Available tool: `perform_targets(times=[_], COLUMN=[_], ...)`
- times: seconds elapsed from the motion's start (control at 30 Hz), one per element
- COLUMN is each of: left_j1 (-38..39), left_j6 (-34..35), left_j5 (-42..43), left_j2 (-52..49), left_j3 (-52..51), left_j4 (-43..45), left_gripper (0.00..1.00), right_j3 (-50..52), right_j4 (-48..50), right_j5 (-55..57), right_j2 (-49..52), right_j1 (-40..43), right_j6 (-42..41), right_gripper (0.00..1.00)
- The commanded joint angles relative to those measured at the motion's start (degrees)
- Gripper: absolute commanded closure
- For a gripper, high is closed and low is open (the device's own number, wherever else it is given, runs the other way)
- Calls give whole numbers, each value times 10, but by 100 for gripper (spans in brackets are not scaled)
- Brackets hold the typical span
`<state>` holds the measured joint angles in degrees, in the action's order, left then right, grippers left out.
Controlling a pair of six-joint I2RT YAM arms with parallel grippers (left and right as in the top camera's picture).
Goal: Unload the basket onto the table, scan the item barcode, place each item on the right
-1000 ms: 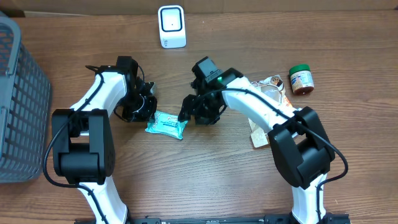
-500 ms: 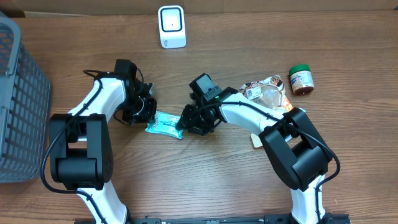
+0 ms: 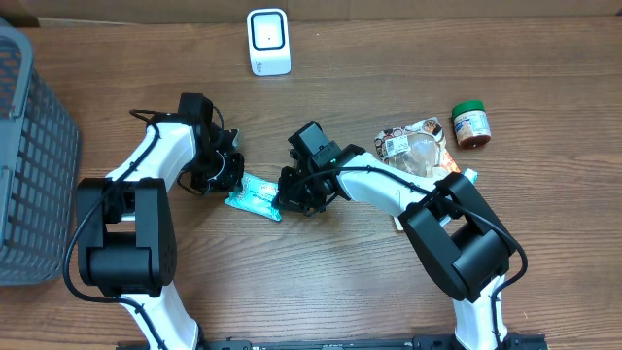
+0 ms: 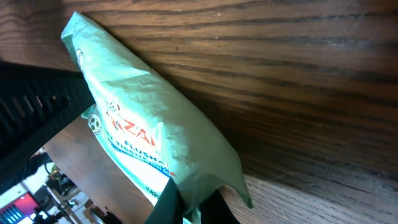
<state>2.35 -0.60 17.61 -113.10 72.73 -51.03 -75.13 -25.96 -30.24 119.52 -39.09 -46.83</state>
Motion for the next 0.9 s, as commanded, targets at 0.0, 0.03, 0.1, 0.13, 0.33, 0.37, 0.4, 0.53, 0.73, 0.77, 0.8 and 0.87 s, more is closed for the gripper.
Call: perform_targets(times=[0.0, 0.03, 0.1, 0.13, 0.33, 0.37, 0.4, 0.53, 0.73, 0.77, 0.8, 0.87], left_j1=[2, 1, -3, -5, -13, -13, -13, -13, -13, -13, -13, -13], left_j6=[6, 6, 6, 6, 9, 9, 9, 9, 9, 9, 9, 9], left_j5=[-23, -29, -38, -41, -41, -41, -41, -41, -41, -41, -41, -41], left_j2=[-27, -27, -27, -27, -27, -27, -27, -27, -27, -27, -27, -27], left_j3=[-21, -17, -4, 3, 32, 32, 32, 32, 32, 32, 32, 32], left_j4=[-1, -7, -22, -28, -29, -26, -24, -13, -12, -12, -12, -11], left_gripper=[79, 73, 59, 55, 27, 26, 25, 23, 21, 21, 21, 20], right_j3=[6, 3, -4, -10, -102, -124, -138, -178, -183, -183, -183, -183], right_j4=[-4, -14, -38, -53, -254, -299, -327, -426, -482, -479, -469, -450], right_j5=[12, 16, 30, 38, 208, 244, 272, 409, 482, 477, 461, 433], right_j2=[-27, -40, -70, -88, -161, -161, -160, -159, -133, -125, -110, -85], right_j1=[7, 12, 20, 24, 15, 10, 5, -14, -21, -22, -24, -29], right_j6=[40, 54, 83, 98, 171, 178, 184, 187, 192, 199, 211, 231], right_gripper=[96, 96, 96, 96, 96, 96, 96, 96, 96, 96, 96, 96])
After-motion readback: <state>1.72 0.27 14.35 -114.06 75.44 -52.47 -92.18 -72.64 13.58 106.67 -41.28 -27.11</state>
